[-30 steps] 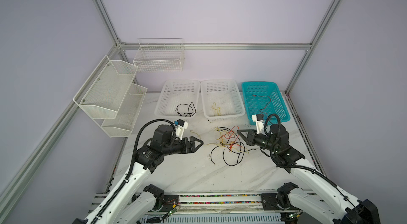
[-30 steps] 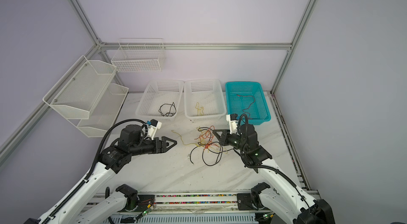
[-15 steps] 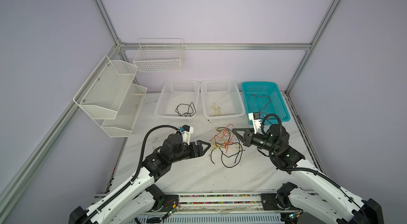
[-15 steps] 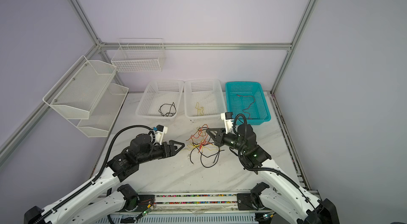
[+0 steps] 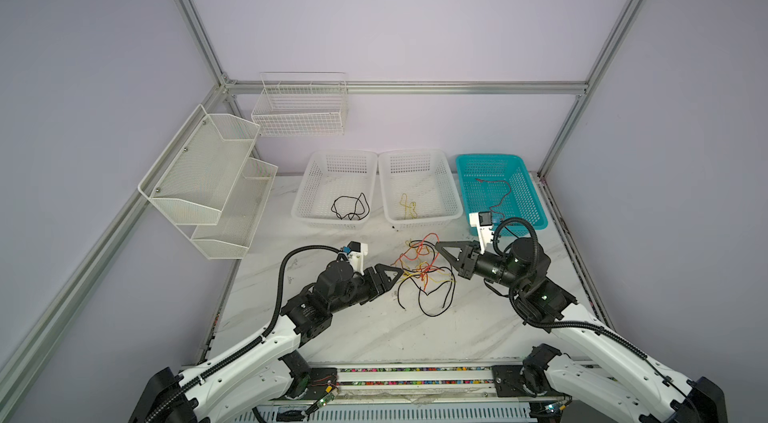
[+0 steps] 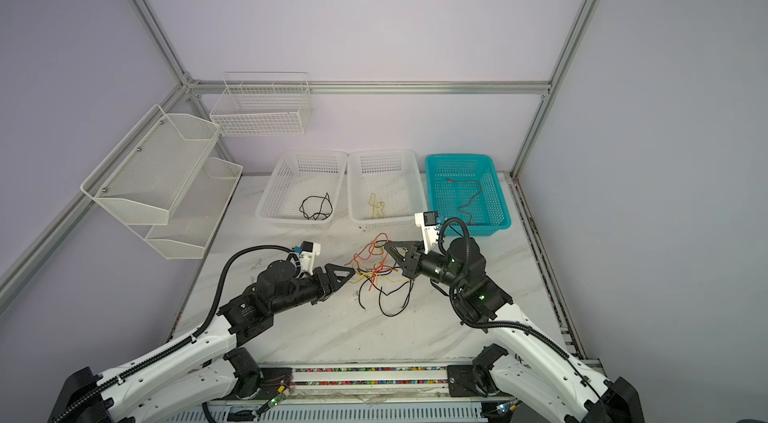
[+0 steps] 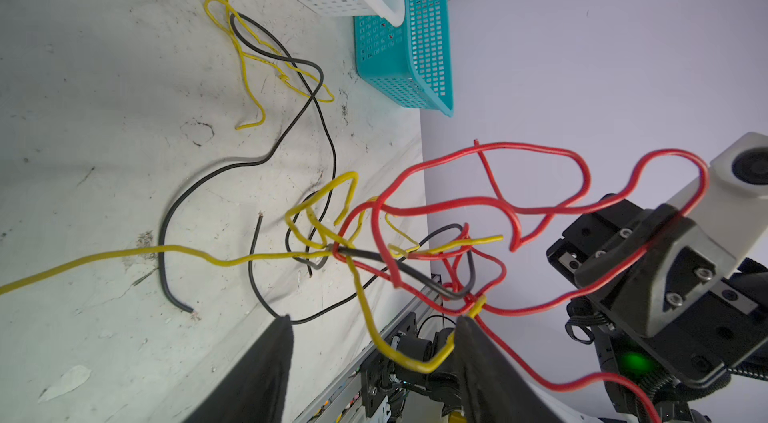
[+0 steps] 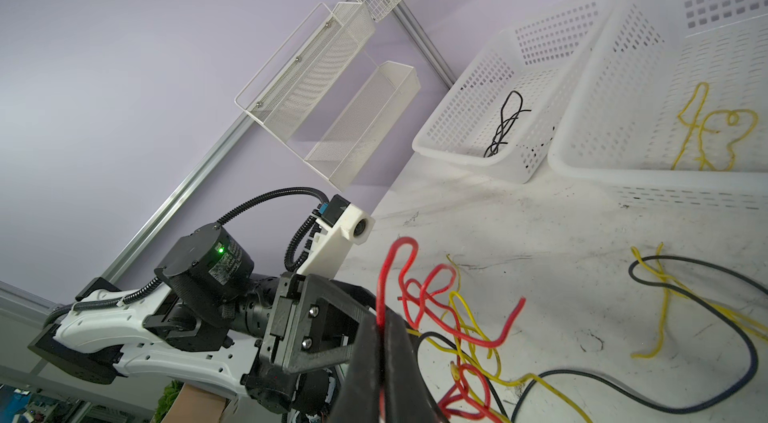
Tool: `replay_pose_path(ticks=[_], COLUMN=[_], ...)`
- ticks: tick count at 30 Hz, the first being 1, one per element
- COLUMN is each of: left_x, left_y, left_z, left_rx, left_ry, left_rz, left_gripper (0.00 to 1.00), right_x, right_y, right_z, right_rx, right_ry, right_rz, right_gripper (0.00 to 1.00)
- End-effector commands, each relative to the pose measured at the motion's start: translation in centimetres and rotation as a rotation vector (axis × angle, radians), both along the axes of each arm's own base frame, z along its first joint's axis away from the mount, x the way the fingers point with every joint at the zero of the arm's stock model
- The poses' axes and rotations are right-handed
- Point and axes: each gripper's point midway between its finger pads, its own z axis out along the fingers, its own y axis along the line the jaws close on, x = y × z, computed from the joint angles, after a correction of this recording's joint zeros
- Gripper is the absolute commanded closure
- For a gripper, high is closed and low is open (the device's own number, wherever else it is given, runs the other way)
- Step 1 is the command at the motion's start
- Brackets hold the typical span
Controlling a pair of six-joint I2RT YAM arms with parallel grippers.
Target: Untangle the cables
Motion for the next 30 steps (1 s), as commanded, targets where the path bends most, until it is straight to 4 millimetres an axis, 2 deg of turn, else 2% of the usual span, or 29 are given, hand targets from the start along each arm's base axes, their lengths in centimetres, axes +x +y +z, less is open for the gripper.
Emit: replay_pose_path(ticks=[1,15,22,24,27,30], left_x=[0.0,0.2,0.4,0.3,0.0,-0.7], left_y=[-0.7,-0.9,-0.9,-0.5,1.0,3.4], left_z=[1.1,0.5,0.9,1.0,1.0,1.2], left_rx=[-0.078,-0.06,-0.033,-0.012,0.04,0.105], left_ry=[-0.03,-0.028,-0.044,-0.05,-0.057,-0.062], left_rz=[-0.004,-0.008,-0.012,-0.005,0.021,0.057], left_gripper=[0.45,0.76,1.0,1.0,1.0,1.0], right_x=[-0.6,-1.5,-1.8,-1.4,0.1,2.6], right_y=[-0.1,0.3,-0.1,-0.7,-1.9,-4.2], right_z=[2.4,2.6,2.5,2.3,0.9,-2.8], right_rx=[0.063,0.083,0.085,0.077,0.021,-0.066], right_ry=[-0.073,-0.09,-0.092,-0.084,-0.043,0.084], right_rz=[0.002,0.024,0.008,-0.033,-0.152,-0.35], right_gripper=[1.0,1.0,1.0,1.0,1.0,1.0])
